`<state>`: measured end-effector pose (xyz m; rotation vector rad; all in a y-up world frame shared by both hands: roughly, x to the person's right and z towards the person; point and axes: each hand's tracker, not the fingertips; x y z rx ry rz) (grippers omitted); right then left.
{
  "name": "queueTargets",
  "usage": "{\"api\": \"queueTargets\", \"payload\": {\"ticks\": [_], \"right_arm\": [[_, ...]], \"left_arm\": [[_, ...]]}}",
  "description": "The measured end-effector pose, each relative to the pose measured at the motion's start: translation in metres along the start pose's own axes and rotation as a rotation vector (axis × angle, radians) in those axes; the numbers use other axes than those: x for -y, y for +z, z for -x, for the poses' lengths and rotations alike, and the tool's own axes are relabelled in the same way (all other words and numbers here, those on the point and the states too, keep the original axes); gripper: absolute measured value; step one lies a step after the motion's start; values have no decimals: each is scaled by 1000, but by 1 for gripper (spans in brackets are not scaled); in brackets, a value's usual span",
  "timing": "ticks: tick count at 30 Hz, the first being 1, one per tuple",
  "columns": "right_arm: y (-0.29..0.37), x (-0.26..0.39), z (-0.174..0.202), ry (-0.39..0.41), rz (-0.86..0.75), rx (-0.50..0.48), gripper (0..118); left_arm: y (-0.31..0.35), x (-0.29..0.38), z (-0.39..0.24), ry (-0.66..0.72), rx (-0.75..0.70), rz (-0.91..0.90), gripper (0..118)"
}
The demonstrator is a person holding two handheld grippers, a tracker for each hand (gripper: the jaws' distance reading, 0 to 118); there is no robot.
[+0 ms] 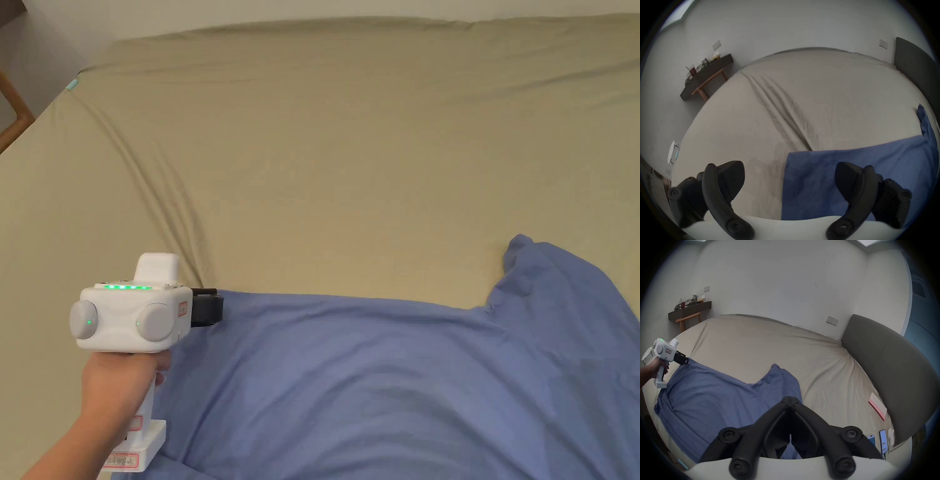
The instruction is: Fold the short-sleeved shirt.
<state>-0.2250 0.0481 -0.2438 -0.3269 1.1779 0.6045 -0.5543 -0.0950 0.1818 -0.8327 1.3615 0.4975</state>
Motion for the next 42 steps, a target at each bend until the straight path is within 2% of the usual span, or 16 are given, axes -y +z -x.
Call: {"api": "queueTargets", "payload": {"ticks": [4, 5, 6, 8, 9, 20, 22, 25, 26, 27, 30, 34, 37, 39, 41, 42], "right_arm": [[-2, -1, 3, -8, 16, -11, 0], [-3, -2, 4, -4, 17, -12, 0], [-2, -2, 5, 0, 17, -13, 0], [-3, -4, 6, 1, 17, -20, 0], [-4, -5, 6, -5, 19, -31, 0], [-42, -29, -33, -59, 83, -63, 0], [-68, -28, -40, -84, 139, -95, 21], [-121, -21, -48, -112, 355, -189, 90], [-138, -12, -45, -105, 385, -178, 105], [-154, -5, -43, -74, 401, -146, 108], [-192, 18, -36, -2, 477, -31, 108], [-214, 39, -35, -78, 556, -37, 108], [-208, 45, -29, -83, 518, -44, 91], [-197, 39, -22, -44, 490, -131, 61], [-190, 33, -18, 6, 454, -118, 1], [-185, 28, -16, 62, 431, -87, 1]], "left_arm": [[-12, 8, -3, 73, 53, -16, 85], [-5, 7, -2, 96, 64, -28, 75], [-3, 7, -4, 89, 162, -2, 56], [4, 7, -17, 11, 173, -31, 0], [23, 6, -27, -85, 74, -27, 0], [139, 15, -37, -202, 51, -334, 0], [161, 21, -42, -242, 36, -371, 0], [178, 32, -44, -264, 32, -379, 0], [182, 35, -44, -266, 33, -377, 0], [185, 39, -43, -267, 34, -374, 0], [185, 47, -43, -265, 28, -359, 0], [173, 56, -36, -276, 17, -322, 0], [163, 60, -27, -245, 21, -290, 0], [159, 62, -23, -237, 15, -276, 0], [160, 64, -23, -235, 15, -266, 0], [160, 63, -22, -231, 16, -262, 0]]}}
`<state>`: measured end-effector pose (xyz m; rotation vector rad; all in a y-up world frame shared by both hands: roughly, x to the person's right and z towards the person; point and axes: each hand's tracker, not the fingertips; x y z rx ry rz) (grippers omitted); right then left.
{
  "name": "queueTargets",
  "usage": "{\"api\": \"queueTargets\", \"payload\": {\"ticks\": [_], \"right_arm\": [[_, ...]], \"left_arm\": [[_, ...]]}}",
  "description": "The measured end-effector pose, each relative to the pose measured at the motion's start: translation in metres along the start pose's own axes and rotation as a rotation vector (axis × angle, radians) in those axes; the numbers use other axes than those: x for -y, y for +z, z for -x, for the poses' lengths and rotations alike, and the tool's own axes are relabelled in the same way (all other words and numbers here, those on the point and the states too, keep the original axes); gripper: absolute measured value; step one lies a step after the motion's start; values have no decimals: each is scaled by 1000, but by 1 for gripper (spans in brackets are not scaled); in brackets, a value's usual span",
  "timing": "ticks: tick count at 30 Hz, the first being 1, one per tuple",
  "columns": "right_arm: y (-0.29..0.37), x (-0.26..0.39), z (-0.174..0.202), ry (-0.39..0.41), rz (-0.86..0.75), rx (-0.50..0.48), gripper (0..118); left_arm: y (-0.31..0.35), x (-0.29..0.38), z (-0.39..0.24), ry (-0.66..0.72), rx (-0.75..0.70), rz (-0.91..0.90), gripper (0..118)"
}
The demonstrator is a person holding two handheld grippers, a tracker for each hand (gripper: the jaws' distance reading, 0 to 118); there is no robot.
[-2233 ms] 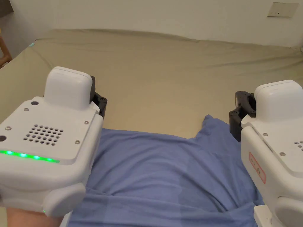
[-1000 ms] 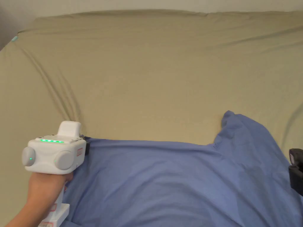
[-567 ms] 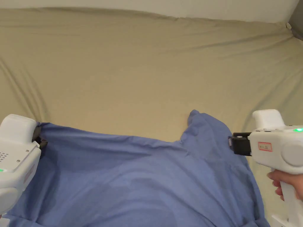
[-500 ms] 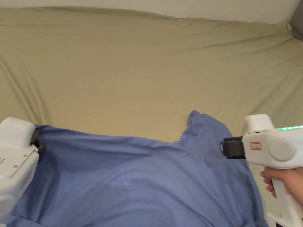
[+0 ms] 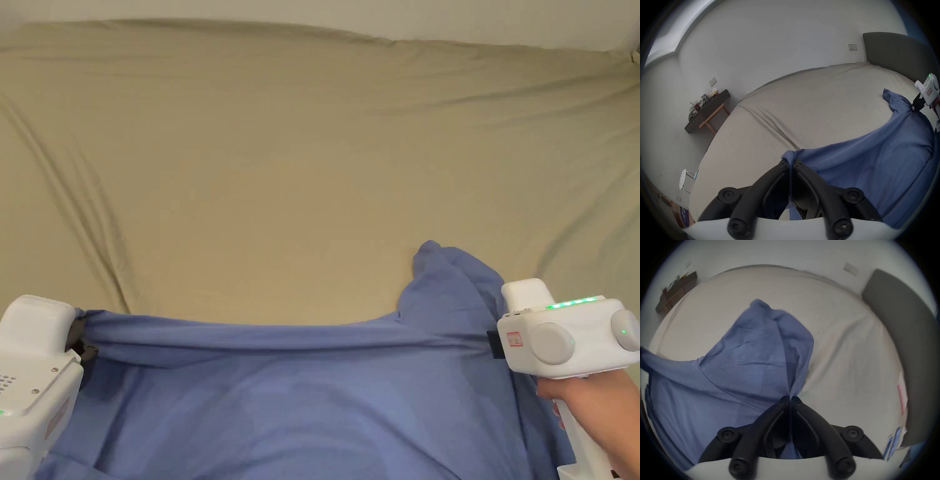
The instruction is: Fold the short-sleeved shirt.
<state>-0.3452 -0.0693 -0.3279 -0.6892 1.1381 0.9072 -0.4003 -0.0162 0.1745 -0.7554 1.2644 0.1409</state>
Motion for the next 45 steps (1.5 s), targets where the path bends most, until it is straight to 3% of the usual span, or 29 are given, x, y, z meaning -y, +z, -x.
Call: {"api": "queueTargets", "payload": {"ticks": [1, 6, 8, 14, 21, 27, 35, 45], "right_arm": [[5, -1, -1, 22, 3, -22, 1], [53, -10, -28, -120, -37, -95, 1], [76, -11, -38, -125, -50, -120, 1], [144, 4, -47, -78, -55, -121, 1], [194, 49, -32, 25, -12, -132, 1], [200, 102, -16, 68, 76, -156, 1], [171, 162, -2, 65, 210, -193, 1], [116, 188, 1, 98, 373, -211, 1]], "left_arm": [[1, -1, 2, 4, 2, 2, 0], [19, -18, 14, 42, -4, -21, 0], [32, -24, 22, 70, -6, -37, 0], [73, -26, 37, 49, 3, -32, 0], [105, 10, 50, 13, 25, 37, 0], [122, 57, 42, -11, 62, 141, 0], [120, 112, 23, -76, 119, 297, 0], [89, 142, 7, -164, 207, 491, 0]]}}
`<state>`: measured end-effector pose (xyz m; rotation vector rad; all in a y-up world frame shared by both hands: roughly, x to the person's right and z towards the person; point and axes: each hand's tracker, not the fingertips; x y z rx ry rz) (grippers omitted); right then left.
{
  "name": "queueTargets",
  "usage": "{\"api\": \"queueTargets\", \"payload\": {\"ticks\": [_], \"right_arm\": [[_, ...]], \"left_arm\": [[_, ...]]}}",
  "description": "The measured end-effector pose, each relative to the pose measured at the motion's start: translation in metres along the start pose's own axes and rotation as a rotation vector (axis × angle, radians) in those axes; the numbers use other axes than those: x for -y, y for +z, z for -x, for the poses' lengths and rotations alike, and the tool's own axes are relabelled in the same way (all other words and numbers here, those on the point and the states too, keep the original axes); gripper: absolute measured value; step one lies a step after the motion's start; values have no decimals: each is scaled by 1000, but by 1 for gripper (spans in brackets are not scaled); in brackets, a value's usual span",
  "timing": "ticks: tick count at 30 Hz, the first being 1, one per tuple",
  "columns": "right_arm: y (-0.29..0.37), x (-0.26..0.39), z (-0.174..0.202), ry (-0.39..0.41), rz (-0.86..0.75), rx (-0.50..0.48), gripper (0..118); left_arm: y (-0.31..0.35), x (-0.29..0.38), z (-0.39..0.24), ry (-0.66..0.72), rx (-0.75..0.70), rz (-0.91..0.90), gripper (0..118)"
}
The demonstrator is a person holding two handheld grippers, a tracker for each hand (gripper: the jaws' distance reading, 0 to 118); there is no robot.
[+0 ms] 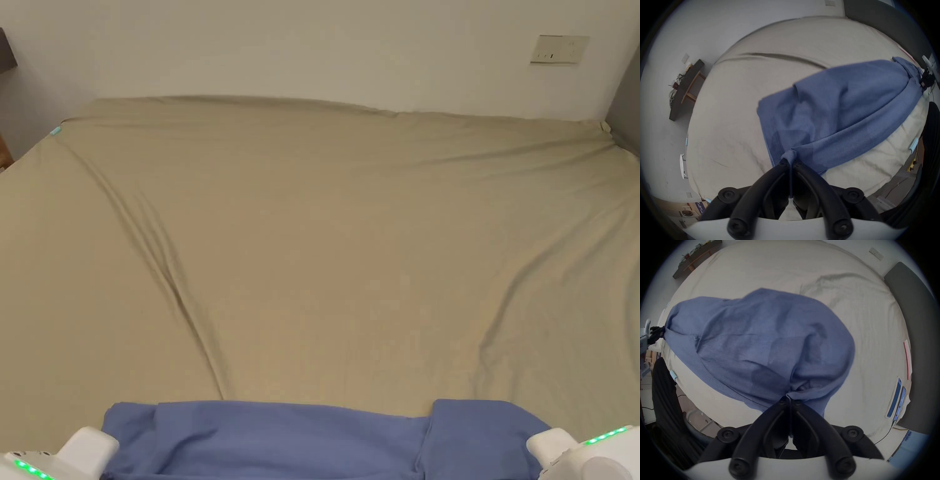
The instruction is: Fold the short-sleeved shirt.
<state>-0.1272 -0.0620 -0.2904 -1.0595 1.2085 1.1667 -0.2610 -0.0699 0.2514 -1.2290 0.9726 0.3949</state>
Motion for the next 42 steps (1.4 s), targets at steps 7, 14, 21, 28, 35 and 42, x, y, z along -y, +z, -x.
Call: {"api": "queueTargets", "payload": {"ticks": [7, 14, 21, 28, 35, 42], "right_arm": [[-14, -9, 3, 32, 46, 22, 1], [6, -1, -1, 29, -21, 15, 37], [117, -7, 4, -48, -492, 169, 113], [242, 0, 75, -66, -1062, 299, 114], [272, 6, 136, -55, -1270, 326, 65], [264, 4, 152, -25, -1279, 314, 0]], "left_arm": [[-17, -10, 3, 40, 23, 29, 0], [12, -16, -9, -44, -104, -35, 29], [106, -43, 21, 267, -63, -509, 112], [222, -75, -9, 376, -64, -915, 106], [257, -84, -59, 425, -221, -1098, 17], [263, -85, -88, 274, -271, -1132, 1]]}}
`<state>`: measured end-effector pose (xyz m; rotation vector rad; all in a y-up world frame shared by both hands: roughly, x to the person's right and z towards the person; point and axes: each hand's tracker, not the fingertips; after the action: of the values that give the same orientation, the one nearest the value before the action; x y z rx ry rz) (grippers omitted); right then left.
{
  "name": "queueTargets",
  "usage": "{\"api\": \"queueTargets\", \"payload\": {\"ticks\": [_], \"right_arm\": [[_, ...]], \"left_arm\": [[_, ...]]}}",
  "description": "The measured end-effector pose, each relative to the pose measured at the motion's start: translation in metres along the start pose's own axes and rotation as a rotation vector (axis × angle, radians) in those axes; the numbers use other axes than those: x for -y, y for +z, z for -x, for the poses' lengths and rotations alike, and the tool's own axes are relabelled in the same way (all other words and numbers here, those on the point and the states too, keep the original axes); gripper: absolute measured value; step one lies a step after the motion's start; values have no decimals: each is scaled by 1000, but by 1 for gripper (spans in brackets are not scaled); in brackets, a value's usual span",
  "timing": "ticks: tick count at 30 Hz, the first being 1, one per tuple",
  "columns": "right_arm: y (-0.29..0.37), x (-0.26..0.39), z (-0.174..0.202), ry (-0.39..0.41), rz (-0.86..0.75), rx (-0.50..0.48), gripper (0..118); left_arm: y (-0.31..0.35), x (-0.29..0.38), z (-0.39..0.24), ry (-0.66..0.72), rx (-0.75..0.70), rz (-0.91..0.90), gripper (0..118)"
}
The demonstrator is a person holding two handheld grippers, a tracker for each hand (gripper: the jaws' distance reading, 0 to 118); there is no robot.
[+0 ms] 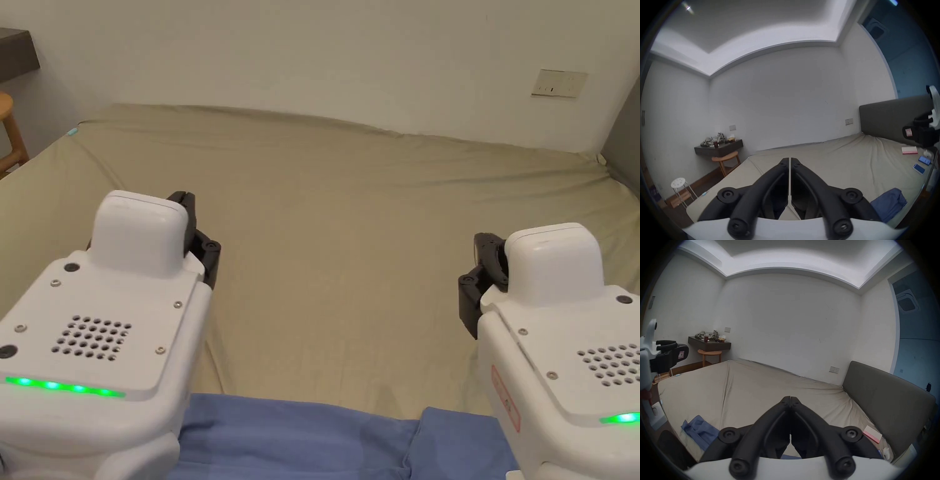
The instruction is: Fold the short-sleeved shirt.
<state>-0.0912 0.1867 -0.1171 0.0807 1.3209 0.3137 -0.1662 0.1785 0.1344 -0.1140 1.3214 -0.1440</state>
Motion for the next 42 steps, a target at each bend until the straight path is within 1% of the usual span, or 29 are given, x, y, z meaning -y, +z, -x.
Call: {"api": "queueTargets", "payload": {"ticks": [3, 5, 8, 11, 15, 17, 19, 20, 21, 22, 23, 24, 25, 26, 27, 29, 30, 32, 34, 35, 36, 37, 39, 40, 42], "right_arm": [[-2, 1, -3, 4, -9, 13, 0], [-4, 3, -5, -8, -5, 14, 0], [-8, 8, -6, 3, 5, 20, 0], [-15, 16, -7, 18, 38, 13, 0], [-28, 32, -6, 25, 88, 8, 0], [-34, 41, -3, 32, 116, 7, 0], [-43, 50, -2, 38, 151, 1, 0], [-48, 55, -2, 36, 175, -8, 0], [-50, 59, -1, 34, 192, -14, 0], [-54, 63, -2, 32, 207, -18, 0], [-58, 66, -3, 31, 221, -21, 0], [-61, 69, -4, 31, 233, -24, 0], [-62, 71, -4, 33, 240, -23, 0], [-65, 73, -5, 35, 249, -22, 0], [-67, 74, -7, 32, 255, -24, 0], [-68, 76, -9, 11, 273, -46, 0], [-69, 77, -11, 9, 282, -50, 0], [-70, 80, -11, 26, 297, -46, 0], [-68, 80, -9, 37, 313, -49, 0], [-68, 81, -9, 33, 320, -54, 0], [-68, 82, -9, 22, 332, -61, 0], [-66, 82, -8, 12, 341, -65, 0], [-64, 82, -7, 6, 352, -64, 0], [-63, 82, -6, 8, 354, -61, 0], [-60, 81, -6, 9, 356, -60, 0]], "left_arm": [[1, -2, -1, 0, 15, -1, 0], [0, -2, -1, 4, 22, 1, 0], [-8, 4, 2, -8, 30, 26, 0], [-18, 15, 6, -9, 46, 84, 0], [-31, 47, 14, -19, 66, 163, 0], [-39, 69, 16, -36, 78, 251, 0], [-47, 95, 22, -18, 108, 326, 1], [-48, 112, 27, 4, 107, 364, 6], [-50, 127, 34, 27, 108, 408, 18], [-54, 145, 45, 73, 138, 461, 45], [-59, 164, 60, 157, 187, 514, 45], [-63, 182, 76, 214, 235, 597, 56], [-71, 197, 89, 253, 270, 700, 80], [-76, 214, 105, 301, 281, 773, 113], [-75, 230, 124, 356, 259, 776, 117], [-77, 255, 158, 491, 241, 865, 117], [-77, 267, 175, 554, 214, 882, 117], [-73, 287, 206, 726, 213, 927, 117], [-74, 309, 225, 840, 228, 967, 117], [-76, 321, 232, 905, 275, 995, 117], [-73, 318, 222, 958, 285, 1008, 117], [-75, 324, 223, 1006, 326, 1008, 117], [-77, 329, 223, 1082, 434, 953, 117], [-80, 338, 228, 1132, 467, 964, 117], [-84, 352, 216, 1287, 557, 989, 117]]}}
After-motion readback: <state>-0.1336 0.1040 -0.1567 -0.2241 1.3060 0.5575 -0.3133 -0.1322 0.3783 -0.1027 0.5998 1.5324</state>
